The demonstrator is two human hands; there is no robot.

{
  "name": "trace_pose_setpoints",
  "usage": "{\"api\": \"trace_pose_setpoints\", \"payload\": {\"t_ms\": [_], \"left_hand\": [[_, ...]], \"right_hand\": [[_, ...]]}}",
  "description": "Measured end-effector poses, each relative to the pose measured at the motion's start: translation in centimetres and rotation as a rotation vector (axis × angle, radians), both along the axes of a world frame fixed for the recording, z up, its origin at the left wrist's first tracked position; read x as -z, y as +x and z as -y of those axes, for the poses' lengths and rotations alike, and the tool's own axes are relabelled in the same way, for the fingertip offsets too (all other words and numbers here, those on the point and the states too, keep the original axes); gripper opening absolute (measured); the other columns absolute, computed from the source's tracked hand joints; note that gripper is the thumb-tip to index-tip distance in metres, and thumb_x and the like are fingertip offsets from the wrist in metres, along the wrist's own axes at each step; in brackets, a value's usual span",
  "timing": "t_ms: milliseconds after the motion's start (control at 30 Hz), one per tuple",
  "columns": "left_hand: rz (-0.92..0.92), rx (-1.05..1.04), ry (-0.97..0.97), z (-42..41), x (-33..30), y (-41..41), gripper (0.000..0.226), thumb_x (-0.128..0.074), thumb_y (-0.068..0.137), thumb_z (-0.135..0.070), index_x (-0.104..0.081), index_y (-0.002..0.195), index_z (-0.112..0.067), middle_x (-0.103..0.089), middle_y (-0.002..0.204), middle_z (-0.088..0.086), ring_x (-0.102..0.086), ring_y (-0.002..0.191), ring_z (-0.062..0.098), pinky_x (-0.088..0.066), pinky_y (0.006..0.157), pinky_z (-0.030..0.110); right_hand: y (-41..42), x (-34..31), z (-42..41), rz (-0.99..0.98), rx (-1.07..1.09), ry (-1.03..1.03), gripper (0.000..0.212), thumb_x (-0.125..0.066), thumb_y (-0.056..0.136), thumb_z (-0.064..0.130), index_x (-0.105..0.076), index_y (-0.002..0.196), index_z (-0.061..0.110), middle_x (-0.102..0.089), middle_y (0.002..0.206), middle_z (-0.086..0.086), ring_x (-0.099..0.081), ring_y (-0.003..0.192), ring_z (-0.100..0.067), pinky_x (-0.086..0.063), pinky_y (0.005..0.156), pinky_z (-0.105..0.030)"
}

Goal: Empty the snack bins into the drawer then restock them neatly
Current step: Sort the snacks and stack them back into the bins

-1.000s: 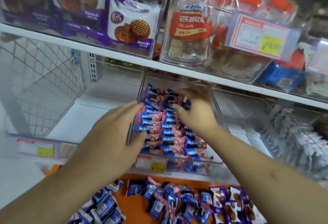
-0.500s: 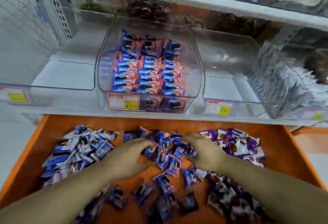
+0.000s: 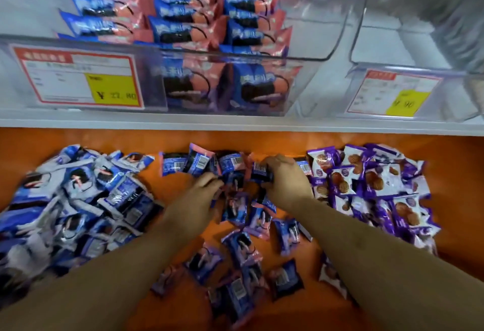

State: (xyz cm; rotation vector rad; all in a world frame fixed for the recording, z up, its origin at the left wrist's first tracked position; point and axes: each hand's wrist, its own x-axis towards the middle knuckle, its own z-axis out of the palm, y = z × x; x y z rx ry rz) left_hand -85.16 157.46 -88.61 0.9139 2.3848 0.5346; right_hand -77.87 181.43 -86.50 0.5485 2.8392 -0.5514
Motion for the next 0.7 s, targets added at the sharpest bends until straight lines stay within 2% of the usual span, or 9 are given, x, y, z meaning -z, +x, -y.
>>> {"api": "trace_pose_setpoints", "payload": {"t_ms": [100,167,233,267,333,400,500,600,700], "left_hand": [[-0.013,-0.053,0.040,0.1,-0.6,0.6,0.046,-0.067,0.100,-0.022,-0.049,0.142,-0.025,-0.034,0.152,-0.011,-0.056,0.122,0.017,-0.048,0.077,0.027],[0.069,-0.125,0.065,0.6,-1.9,0.9,0.041,-0.070,0.098,-0.017,-0.052,0.134,-0.025,-0.041,0.146,-0.008,-0.057,0.119,0.017,-0.054,0.089,0.034],[0.169,-0.209,0.080,1.2,-4.3,1.0,0.044,-0.075,0.095,-0.017,-0.052,0.130,-0.029,-0.043,0.142,-0.006,-0.056,0.116,0.015,-0.054,0.099,0.035],[0.224,-0.248,0.085,1.5,-5.9,1.0,0.049,-0.079,0.092,-0.020,-0.051,0.132,-0.031,-0.043,0.143,-0.006,-0.056,0.118,0.015,-0.053,0.101,0.033],[0.335,-0.321,0.127,2.2,-9.5,1.2,0.060,-0.083,0.088,-0.024,-0.048,0.136,-0.034,-0.047,0.141,-0.009,-0.057,0.118,0.012,-0.054,0.094,0.024],[0.479,-0.397,0.209,2.8,-13.4,1.8,0.068,-0.087,0.085,-0.020,-0.047,0.138,-0.032,-0.056,0.129,-0.013,-0.062,0.107,0.006,-0.053,0.082,0.018],[0.658,-0.492,0.357,3.5,-18.7,3.1,0.067,-0.090,0.080,-0.011,-0.053,0.133,-0.028,-0.068,0.119,-0.002,-0.074,0.096,0.019,-0.062,0.086,0.039],[0.811,-0.613,0.576,4.3,-24.0,4.3,0.048,-0.078,0.085,0.008,-0.061,0.124,-0.015,-0.074,0.113,0.008,-0.077,0.095,0.028,-0.063,0.084,0.053],[0.886,-0.619,0.727,5.3,-28.3,5.0,0.036,-0.067,0.091,0.012,-0.064,0.121,-0.007,-0.077,0.109,0.009,-0.076,0.098,0.026,-0.060,0.091,0.056]], "right_hand": [[0.5,-0.9,0.2,0.016,-0.013,-0.024,0.040,-0.074,0.090,0.017,-0.067,0.129,0.022,-0.062,0.124,-0.003,-0.058,0.116,-0.028,-0.054,0.094,-0.041],[0.5,-2.5,0.0,0.068,0.046,-0.146,0.030,-0.070,0.094,0.017,-0.066,0.124,0.021,-0.065,0.117,-0.004,-0.064,0.102,-0.027,-0.056,0.083,-0.038],[0.5,-5.0,-0.2,0.159,0.114,-0.321,0.029,-0.068,0.096,0.013,-0.063,0.123,0.023,-0.070,0.111,-0.007,-0.068,0.082,-0.022,-0.056,0.071,-0.034],[0.6,-6.6,-0.2,0.207,0.129,-0.417,0.031,-0.068,0.097,0.011,-0.063,0.125,0.024,-0.072,0.111,-0.010,-0.070,0.079,-0.022,-0.059,0.070,-0.036],[1.1,-10.0,0.3,0.281,0.157,-0.647,0.041,-0.066,0.098,0.004,-0.063,0.131,0.029,-0.071,0.117,-0.015,-0.077,0.089,-0.028,-0.064,0.078,-0.043],[2.1,-13.6,1.7,0.306,0.181,-0.855,0.049,-0.059,0.100,-0.004,-0.066,0.131,0.032,-0.066,0.128,-0.013,-0.075,0.104,-0.030,-0.065,0.079,-0.041],[3.8,-18.7,4.4,0.263,0.202,-1.065,0.054,-0.049,0.101,-0.015,-0.068,0.128,0.027,-0.065,0.133,-0.017,-0.070,0.113,-0.038,-0.061,0.093,-0.054],[5.4,-24.0,6.7,0.143,0.226,-1.284,0.047,-0.042,0.098,-0.018,-0.065,0.128,0.010,-0.078,0.103,-0.018,-0.077,0.093,-0.031,-0.049,0.106,-0.065],[6.6,-28.4,8.7,-0.025,0.147,-1.255,0.037,-0.057,0.100,-0.002,-0.067,0.132,0.015,-0.074,0.122,-0.017,-0.072,0.111,-0.036,-0.053,0.103,-0.063]]}}
